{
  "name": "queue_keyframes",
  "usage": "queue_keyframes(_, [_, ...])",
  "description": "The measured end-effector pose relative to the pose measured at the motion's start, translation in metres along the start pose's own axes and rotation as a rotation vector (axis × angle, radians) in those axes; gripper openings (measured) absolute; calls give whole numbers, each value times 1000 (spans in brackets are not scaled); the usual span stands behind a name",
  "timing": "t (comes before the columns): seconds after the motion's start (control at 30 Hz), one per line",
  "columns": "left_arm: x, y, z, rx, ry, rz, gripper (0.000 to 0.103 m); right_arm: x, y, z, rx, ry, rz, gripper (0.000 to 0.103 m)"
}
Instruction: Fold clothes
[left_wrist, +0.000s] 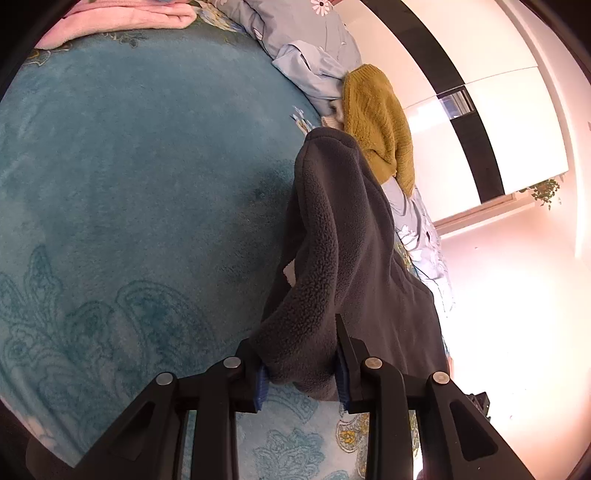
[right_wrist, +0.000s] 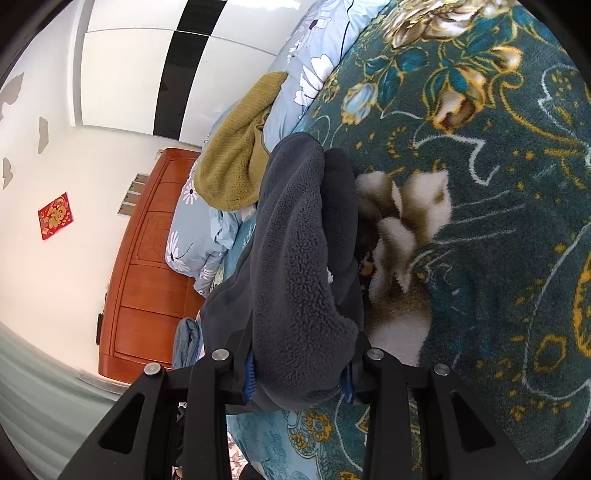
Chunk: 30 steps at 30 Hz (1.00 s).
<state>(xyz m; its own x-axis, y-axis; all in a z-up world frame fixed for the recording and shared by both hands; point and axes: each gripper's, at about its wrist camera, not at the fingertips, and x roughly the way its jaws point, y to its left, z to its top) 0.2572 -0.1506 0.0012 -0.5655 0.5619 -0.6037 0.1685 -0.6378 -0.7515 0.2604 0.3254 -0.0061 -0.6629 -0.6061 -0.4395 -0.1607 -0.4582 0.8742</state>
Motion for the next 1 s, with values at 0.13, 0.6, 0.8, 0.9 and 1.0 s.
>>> queue_keyframes(0.13, [-6, 11, 8, 0, 23, -6, 48, -2, -3, 5, -19, 31, -24, 40])
queue_keyframes(0.6, [44, -8, 106, 89, 144, 59, 69, 8, -7, 78, -114, 20, -29, 55])
queue_keyframes(0.8, [83, -20, 125, 79, 241, 14, 69, 58, -10, 127, -79, 122, -13, 56])
queue_keyframes(0.9, [84, -18, 128, 70, 225, -10, 67, 73, -8, 136, -77, 169, 31, 56])
queue_keyframes(1.0, [87, -17, 134, 46, 187, -32, 59, 78, 4, 141, -138, 164, 19, 56])
